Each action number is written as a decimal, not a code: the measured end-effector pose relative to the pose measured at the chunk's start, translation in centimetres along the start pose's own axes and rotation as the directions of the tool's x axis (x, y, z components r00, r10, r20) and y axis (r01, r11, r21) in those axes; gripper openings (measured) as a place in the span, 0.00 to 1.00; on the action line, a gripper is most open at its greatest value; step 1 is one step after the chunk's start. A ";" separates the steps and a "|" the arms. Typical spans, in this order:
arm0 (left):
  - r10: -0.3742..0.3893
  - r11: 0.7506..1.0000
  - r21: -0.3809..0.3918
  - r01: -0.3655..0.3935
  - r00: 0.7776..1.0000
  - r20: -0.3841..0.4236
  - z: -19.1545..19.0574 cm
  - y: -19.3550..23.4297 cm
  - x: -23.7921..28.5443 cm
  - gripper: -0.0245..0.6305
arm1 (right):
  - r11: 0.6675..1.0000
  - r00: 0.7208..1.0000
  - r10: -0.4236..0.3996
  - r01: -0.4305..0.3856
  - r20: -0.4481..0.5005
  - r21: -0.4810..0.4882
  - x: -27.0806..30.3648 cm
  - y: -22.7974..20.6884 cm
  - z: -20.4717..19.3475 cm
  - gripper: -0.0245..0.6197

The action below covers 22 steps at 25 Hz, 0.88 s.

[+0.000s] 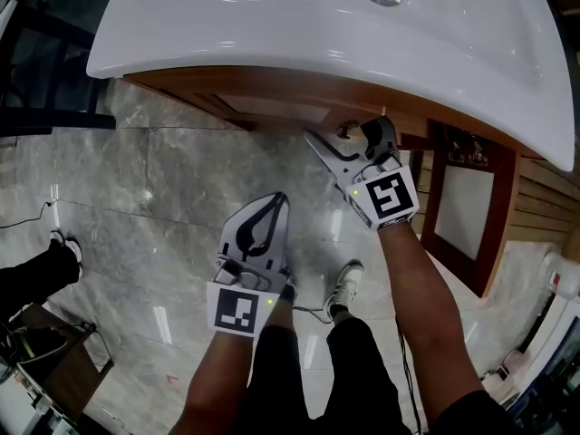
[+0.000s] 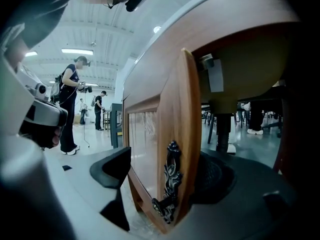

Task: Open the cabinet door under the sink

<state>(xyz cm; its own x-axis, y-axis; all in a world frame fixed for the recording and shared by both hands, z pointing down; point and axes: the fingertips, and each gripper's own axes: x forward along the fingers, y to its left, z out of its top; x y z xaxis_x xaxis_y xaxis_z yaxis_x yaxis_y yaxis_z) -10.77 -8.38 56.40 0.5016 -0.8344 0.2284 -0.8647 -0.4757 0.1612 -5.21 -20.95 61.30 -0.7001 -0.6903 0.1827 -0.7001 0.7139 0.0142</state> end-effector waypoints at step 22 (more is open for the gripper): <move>0.092 0.993 -0.085 -0.087 0.994 0.056 -0.1 2.2 -4.8 0.07 | 0.999 0.999 -0.037 0.036 0.013 0.040 -4.1 7.1 0.3 0.59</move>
<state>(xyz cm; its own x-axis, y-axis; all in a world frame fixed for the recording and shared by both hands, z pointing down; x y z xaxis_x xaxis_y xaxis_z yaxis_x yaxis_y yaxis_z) -15.02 -5.40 55.78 0.4172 -0.8892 0.1879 -0.9000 -0.3755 0.2216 -7.35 -13.06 60.40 -0.6757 -0.7175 0.1694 -0.7301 0.6831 -0.0187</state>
